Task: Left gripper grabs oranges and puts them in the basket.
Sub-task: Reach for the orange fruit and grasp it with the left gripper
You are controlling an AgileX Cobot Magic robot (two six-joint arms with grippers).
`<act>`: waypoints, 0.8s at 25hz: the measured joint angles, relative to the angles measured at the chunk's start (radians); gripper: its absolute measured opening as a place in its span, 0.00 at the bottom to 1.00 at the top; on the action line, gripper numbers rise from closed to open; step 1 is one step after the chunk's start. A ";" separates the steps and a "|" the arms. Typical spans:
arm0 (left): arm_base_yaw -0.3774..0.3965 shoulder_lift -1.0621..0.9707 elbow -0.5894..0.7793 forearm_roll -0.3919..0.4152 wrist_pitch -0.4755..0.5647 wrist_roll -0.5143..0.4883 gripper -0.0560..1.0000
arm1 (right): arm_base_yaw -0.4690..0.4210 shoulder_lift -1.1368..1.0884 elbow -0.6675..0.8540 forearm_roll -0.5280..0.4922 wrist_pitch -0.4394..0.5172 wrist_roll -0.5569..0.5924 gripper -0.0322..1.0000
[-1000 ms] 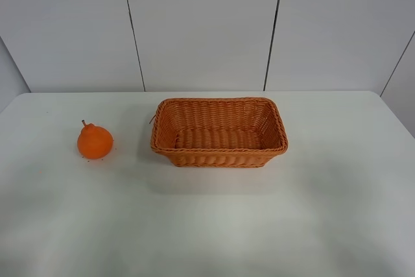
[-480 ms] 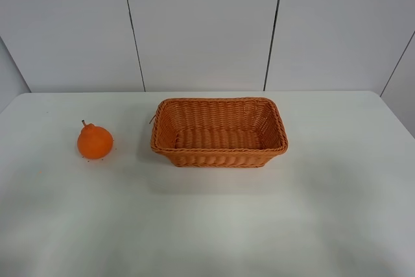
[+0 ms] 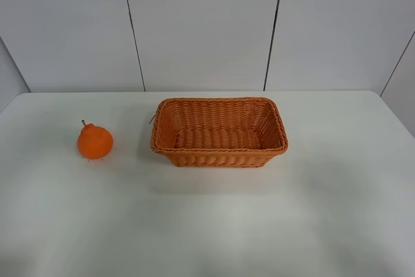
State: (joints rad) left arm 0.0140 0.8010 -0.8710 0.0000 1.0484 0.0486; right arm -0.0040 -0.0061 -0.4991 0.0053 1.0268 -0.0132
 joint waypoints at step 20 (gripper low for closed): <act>0.000 1.082 -0.727 0.000 -0.006 0.033 0.79 | 0.000 0.000 0.000 0.000 0.000 0.000 0.70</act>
State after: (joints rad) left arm 0.0140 1.8834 -1.5983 0.0000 1.0425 0.0819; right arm -0.0040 -0.0061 -0.4991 0.0053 1.0268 -0.0132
